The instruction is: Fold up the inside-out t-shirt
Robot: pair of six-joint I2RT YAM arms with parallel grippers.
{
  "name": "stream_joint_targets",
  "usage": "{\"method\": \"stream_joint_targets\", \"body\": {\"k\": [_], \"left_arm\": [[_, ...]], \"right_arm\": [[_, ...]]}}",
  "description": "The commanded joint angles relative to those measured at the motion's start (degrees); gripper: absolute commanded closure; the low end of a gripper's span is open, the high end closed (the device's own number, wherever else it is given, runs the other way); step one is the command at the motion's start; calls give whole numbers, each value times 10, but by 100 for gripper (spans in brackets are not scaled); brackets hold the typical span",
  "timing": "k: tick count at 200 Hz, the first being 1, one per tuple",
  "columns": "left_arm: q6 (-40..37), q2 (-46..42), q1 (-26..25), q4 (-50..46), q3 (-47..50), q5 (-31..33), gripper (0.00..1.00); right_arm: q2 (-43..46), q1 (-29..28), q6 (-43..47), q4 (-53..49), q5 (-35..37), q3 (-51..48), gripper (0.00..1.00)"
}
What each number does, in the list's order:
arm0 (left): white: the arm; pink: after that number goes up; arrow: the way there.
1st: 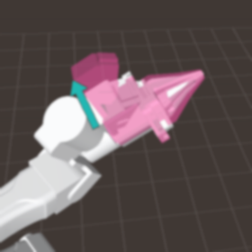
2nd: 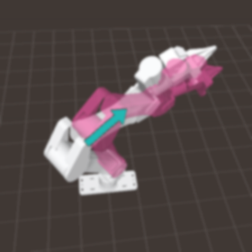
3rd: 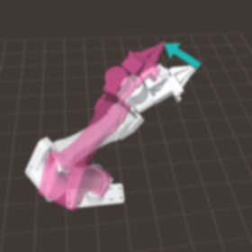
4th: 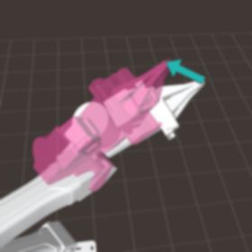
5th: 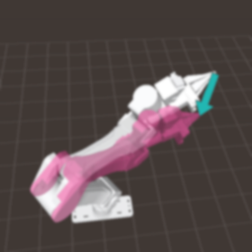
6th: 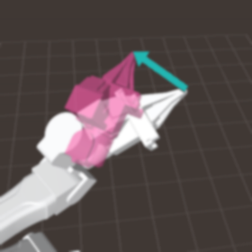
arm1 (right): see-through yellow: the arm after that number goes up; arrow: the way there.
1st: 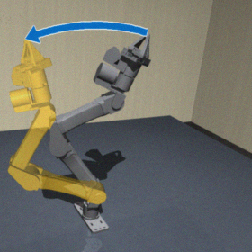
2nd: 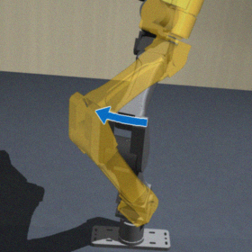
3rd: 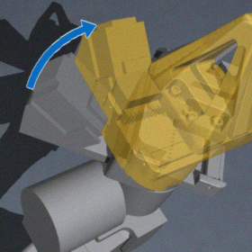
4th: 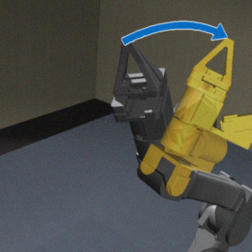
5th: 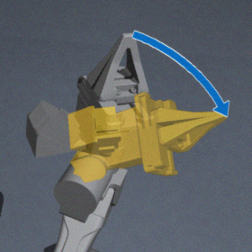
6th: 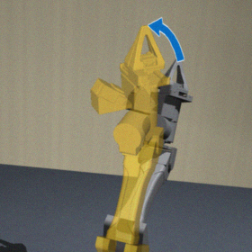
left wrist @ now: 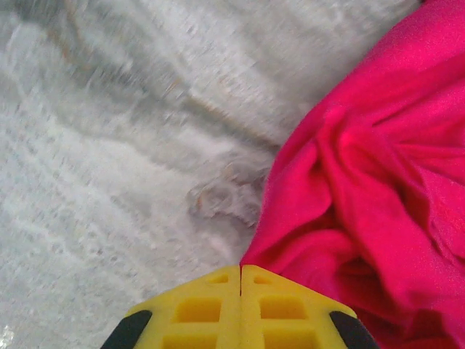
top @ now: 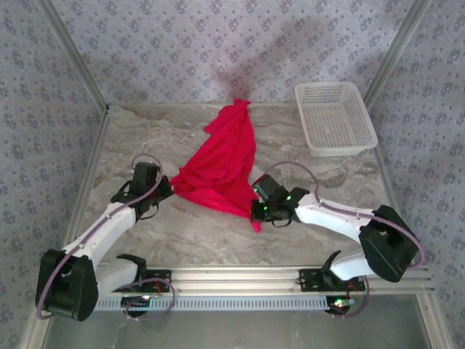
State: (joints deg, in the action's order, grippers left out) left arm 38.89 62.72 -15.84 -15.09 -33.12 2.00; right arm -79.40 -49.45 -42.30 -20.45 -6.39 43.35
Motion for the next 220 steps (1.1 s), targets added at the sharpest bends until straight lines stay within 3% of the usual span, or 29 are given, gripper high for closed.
{"method": "stream_joint_targets", "body": {"k": [1,4,15,27,59,79,122,140,157,168,220], "left_arm": [[16,25,3,16,0,-10,100],[15,31,3,13,-3,-10,100],[10,48,3,2,-14,-10,100],[4,59,3,-10,-26,-10,100],[-5,59,3,-29,-39,-8,100],[-6,52,3,-39,-37,-6,100],[-4,29,4,-42,-22,-6,100],[-3,26,4,-38,-18,-8,100],[-5,26,4,-37,-17,-10,100],[-7,29,4,-36,-17,-10,100],[-10,42,4,-25,-17,-16,100]], "right_arm": [[-29,-51,-16,14,-46,22,67],[-37,-53,-9,-2,-38,36,58],[-49,-48,10,-45,-1,71,43],[-64,-26,26,-72,34,108,35],[-150,42,58,-63,53,219,39],[-233,49,78,-89,37,319,40],[-362,47,70,-105,7,437,41],[-395,46,67,-112,11,480,53],[-405,48,67,-128,14,521,87],[-399,49,67,-137,24,549,100],[-401,57,80,-149,89,761,100]]}}
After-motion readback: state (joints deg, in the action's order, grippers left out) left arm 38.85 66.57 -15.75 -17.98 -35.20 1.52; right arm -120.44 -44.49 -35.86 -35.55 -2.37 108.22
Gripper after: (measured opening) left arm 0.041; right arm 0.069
